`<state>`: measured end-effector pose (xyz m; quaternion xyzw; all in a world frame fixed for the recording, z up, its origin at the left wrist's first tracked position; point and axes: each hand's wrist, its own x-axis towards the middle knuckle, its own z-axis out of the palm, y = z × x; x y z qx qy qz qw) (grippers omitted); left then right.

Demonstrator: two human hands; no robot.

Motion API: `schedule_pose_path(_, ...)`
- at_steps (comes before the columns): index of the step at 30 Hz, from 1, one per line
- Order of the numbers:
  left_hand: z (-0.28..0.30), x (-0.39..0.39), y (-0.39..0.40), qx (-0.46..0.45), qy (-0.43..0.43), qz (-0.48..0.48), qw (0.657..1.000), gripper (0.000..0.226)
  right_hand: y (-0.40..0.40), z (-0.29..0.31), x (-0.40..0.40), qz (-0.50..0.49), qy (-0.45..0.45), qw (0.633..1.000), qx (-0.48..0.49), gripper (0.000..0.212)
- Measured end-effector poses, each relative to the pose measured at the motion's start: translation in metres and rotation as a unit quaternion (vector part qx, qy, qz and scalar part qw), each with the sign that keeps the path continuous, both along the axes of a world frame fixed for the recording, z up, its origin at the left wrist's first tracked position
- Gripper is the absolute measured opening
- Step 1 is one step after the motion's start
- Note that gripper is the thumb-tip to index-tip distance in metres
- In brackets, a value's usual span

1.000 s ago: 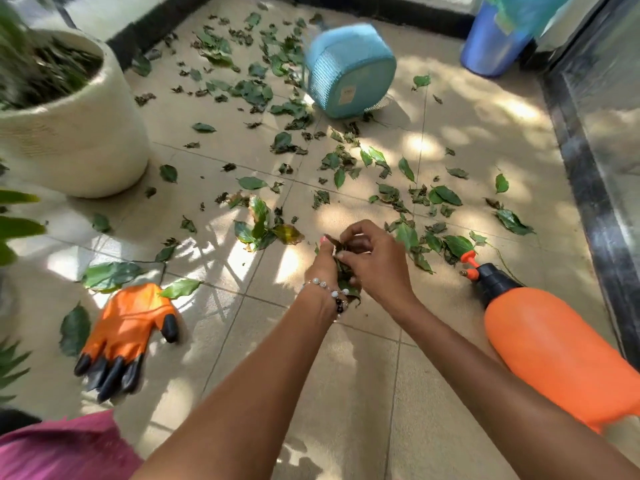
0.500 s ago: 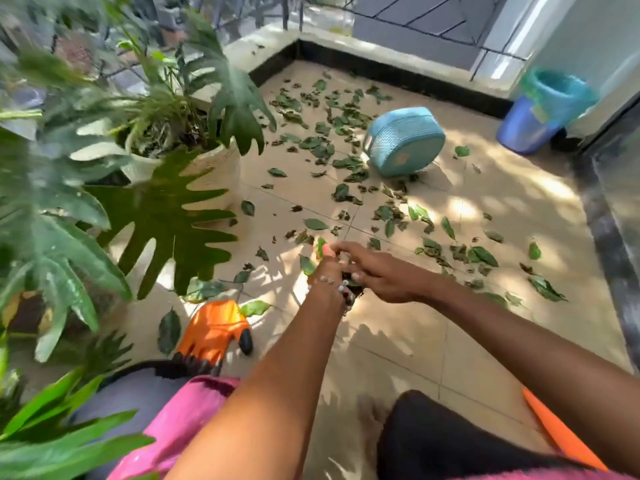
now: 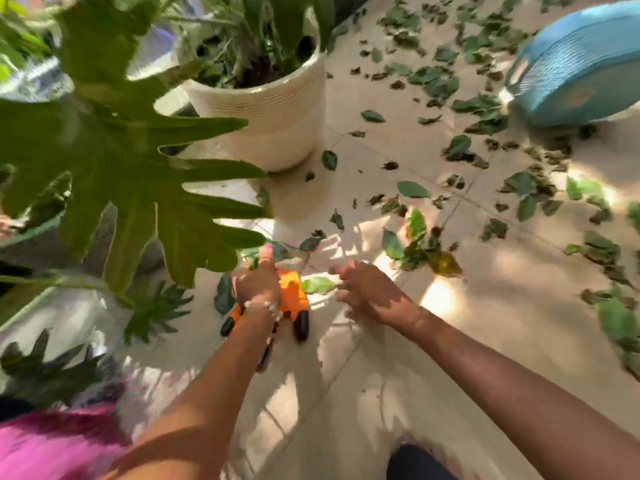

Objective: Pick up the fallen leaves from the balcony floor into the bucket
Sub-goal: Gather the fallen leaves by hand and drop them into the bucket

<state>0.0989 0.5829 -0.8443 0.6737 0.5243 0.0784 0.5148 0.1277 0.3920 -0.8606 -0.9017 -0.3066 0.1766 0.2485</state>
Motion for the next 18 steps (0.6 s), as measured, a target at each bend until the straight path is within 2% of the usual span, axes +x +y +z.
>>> schedule_pose_path(2, 0.001, -0.007, 0.013, 0.05, -0.016, 0.014, 0.998, 0.052, 0.024, -0.004, 0.003, 0.034, -0.042, 0.997, -0.057, 0.043)
schedule_pose_path(4, -0.002, -0.014, 0.024, 0.048, -0.046, 0.022, 0.998, 0.052, 0.039, -0.012, 0.001, 0.036, -0.093, 0.994, -0.044, 0.032)
schedule_pose_path(6, -0.005, -0.019, 0.031, 0.029, -0.06, 0.009, 0.998, 0.049, 0.044, -0.019, 0.0, 0.034, -0.099, 0.993, -0.048, 0.026)
schedule_pose_path(8, -0.003, -0.018, 0.023, 0.006, -0.041, -0.035, 0.999, 0.046, 0.046, -0.017, 0.003, 0.004, -0.105, 0.994, -0.013, 0.018)
schedule_pose_path(9, -0.001, -0.016, 0.015, 0.001, -0.034, -0.055, 0.998, 0.045, 0.047, -0.012, 0.006, -0.042, -0.105, 0.993, 0.04, 0.012)
schedule_pose_path(11, 0.003, -0.012, -0.002, -0.041, -0.022, -0.089, 0.995, 0.045, 0.045, 0.007, 0.015, -0.17, -0.024, 0.977, 0.125, 0.01)
schedule_pose_path(13, 0.011, -0.005, -0.024, -0.128, -0.031, -0.118, 0.984, 0.045, 0.04, 0.025, 0.02, -0.263, 0.07, 0.942, 0.195, 0.017)
schedule_pose_path(15, 0.016, 0.003, -0.047, -0.203, -0.044, -0.103, 0.973, 0.049, 0.037, 0.04, 0.017, -0.306, 0.092, 0.917, 0.24, 0.013)
schedule_pose_path(18, 0.025, 0.019, -0.067, -0.272, -0.062, -0.027, 0.96, 0.062, 0.034, 0.05, 0.004, -0.296, 0.132, 0.9, 0.292, 0.006)
